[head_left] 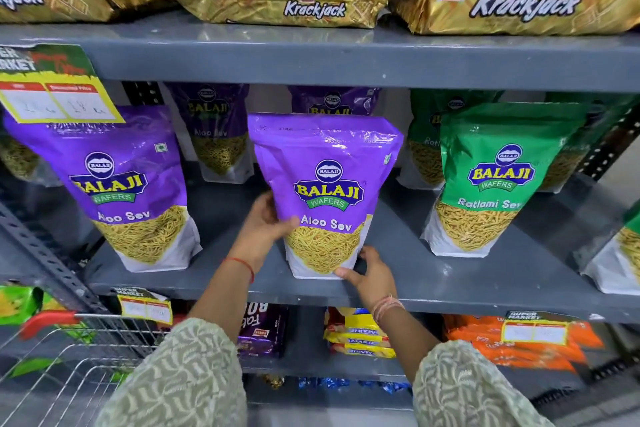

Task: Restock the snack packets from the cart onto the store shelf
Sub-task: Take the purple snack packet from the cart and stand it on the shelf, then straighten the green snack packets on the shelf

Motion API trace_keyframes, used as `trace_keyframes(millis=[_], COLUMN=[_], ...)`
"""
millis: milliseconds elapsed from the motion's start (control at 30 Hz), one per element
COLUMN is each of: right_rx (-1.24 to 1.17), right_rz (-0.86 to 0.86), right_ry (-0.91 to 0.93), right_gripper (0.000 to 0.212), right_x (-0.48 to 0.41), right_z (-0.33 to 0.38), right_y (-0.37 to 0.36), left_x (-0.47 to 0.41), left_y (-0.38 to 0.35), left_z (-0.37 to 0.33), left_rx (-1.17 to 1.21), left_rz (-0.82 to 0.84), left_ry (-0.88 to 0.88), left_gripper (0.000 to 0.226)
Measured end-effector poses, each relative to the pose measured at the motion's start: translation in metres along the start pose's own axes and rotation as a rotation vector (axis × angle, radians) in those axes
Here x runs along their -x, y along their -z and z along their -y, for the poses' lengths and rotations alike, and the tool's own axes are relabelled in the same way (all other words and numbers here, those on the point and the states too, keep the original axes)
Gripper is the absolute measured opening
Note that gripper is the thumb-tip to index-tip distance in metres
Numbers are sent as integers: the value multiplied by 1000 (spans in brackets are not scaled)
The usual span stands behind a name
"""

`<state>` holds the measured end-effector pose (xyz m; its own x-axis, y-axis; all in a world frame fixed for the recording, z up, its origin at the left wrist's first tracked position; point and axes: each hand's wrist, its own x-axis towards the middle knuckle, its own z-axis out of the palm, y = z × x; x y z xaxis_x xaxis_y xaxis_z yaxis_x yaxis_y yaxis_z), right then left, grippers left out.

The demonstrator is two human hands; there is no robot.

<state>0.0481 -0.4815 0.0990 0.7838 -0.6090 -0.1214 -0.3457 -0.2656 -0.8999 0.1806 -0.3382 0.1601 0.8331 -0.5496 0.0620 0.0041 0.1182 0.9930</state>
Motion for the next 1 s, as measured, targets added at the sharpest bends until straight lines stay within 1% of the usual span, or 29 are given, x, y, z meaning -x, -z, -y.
trace_keyframes(millis=[33, 67, 167, 233, 333, 400, 533, 600, 633, 667, 700, 733, 767, 800, 833, 867, 933, 967, 1000], right_rx=[6, 14, 27, 35, 36, 42, 55, 56, 53, 59, 75, 85, 78, 45, -9, -60, -147, -197, -252], right_rz=[0, -1, -21, -25, -29, -34, -25, -36, -67, -116, -183, -256, -329, -388, -433, -481, -592, -620, -618], right_ry=[5, 9, 31, 27, 28, 29, 36, 69, 88, 105, 134, 163, 181, 171, 145, 107, 41, 26, 20], right_gripper=[55, 56, 57, 58, 58, 57, 59, 68, 75, 79, 77, 69, 57, 46, 38, 34, 39, 44, 48], right_x=[0, -1, -4, -4, -6, -7, -6, -2, 2, 5, 10, 13, 16, 18, 19, 17, 5, -4, -15], right_z=[0, -1, -5, -7, -10, -11, -11, -12, -14, -17, -21, -28, -37, -46, -55, -65, -86, -92, -96], right_y=[0, 0, -2, -2, -3, -4, -4, -2, 2, 9, 17, 30, 45, 63, 82, 100, 141, 161, 179], left_x=[8, 14, 26, 28, 26, 26, 27, 32, 37, 47, 59, 72, 88, 102, 113, 120, 114, 101, 84], left_y=[-1, -3, -4, -3, -3, -4, -2, 1, -2, -7, -15, -28, -43, -61, -82, -103, -150, -174, -197], left_z=[14, 29, 58, 68, 76, 77, 79, 83, 83, 82, 82, 85, 88, 92, 98, 101, 101, 101, 100], left_rx=[-80, -157, -300, -385, -471, -485, -498, -467, -449, -449, -477, -540, -636, -694, -692, -642, -569, -555, -531], left_rz=[52, 78, 54, 15, -4, -4, -2, -2, -27, -105, -233, -374, -467, -495, -453, -361, -153, -93, -67], left_ry=[70, 122, 170, 170, 146, 128, 114, 78, 60, 55, 40, 15, -21, -58, -88, -86, -63, -59, -56], left_gripper=[76, 89, 104, 104, 88, 83, 85, 99, 104, 101, 91, 77, 67, 67, 66, 60, 47, 48, 55])
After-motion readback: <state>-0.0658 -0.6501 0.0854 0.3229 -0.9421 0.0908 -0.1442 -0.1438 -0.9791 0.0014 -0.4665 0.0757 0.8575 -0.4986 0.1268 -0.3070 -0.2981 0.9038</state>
